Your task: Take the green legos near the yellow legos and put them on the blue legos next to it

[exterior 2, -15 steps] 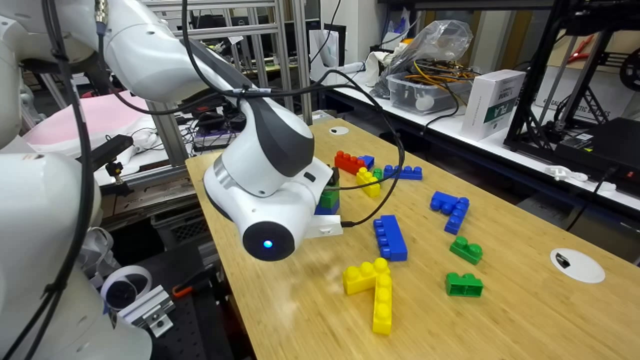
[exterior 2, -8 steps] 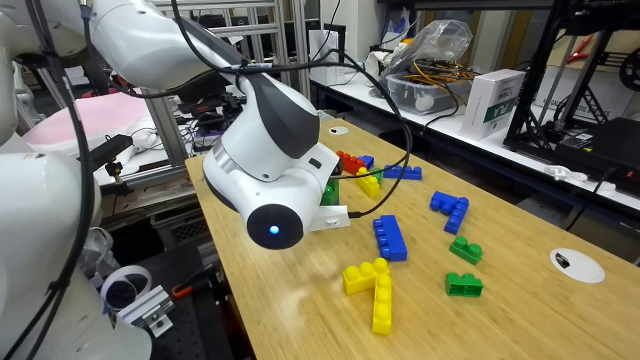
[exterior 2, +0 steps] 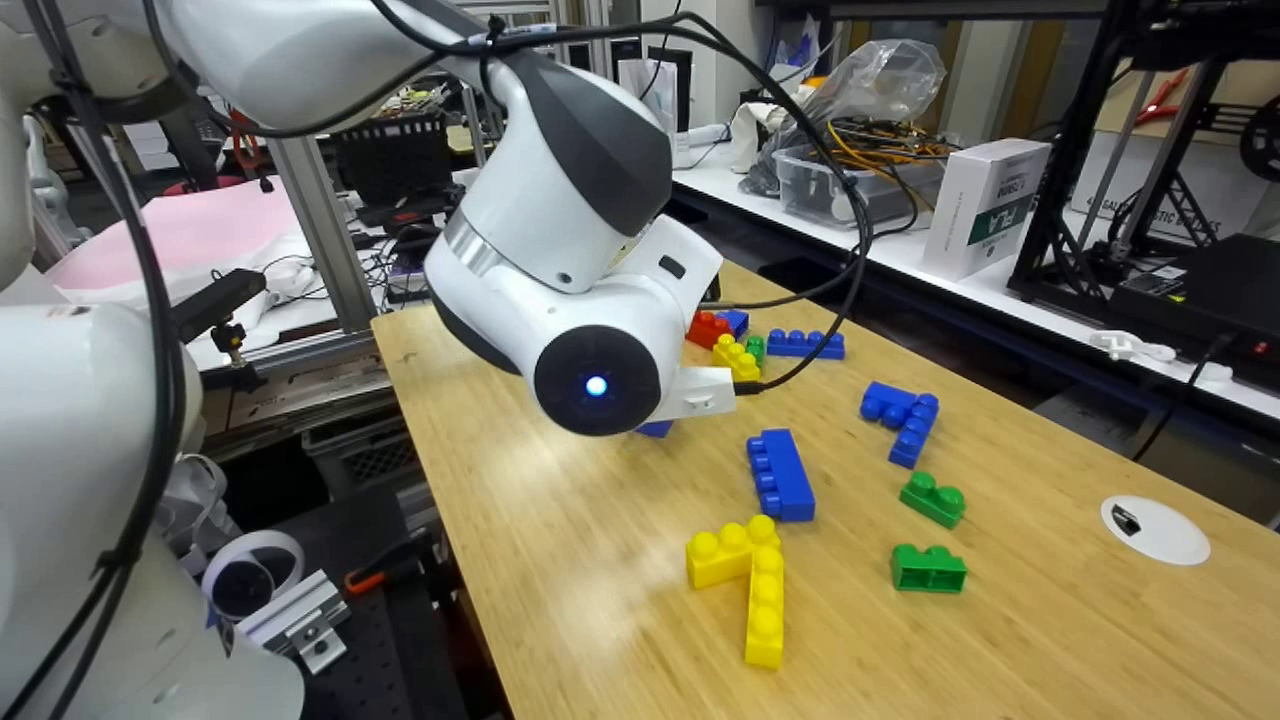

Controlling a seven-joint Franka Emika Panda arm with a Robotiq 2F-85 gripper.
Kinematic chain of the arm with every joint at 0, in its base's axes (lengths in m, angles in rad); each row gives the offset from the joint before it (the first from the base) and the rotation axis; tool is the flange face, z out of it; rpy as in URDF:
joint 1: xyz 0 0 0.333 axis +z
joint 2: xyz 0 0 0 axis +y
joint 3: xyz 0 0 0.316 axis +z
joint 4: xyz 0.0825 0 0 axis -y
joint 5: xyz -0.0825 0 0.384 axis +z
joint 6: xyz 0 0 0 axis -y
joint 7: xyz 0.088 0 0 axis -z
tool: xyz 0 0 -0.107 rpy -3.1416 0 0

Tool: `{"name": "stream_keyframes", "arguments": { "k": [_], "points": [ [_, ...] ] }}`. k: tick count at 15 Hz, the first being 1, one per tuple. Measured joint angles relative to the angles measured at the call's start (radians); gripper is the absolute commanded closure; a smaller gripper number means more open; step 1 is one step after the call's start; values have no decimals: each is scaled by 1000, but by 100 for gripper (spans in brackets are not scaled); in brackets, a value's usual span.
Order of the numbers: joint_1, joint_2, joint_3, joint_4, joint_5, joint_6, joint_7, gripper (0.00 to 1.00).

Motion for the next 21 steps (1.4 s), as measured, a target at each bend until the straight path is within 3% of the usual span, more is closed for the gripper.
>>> {"name": "stream_keyframes", "arguments": {
  "k": [8,21],
  "points": [
    [-31,1,-81,113,-166,0,91,0],
    [-232,-36,-79,443,-443,0,246,0]
  ]
}}
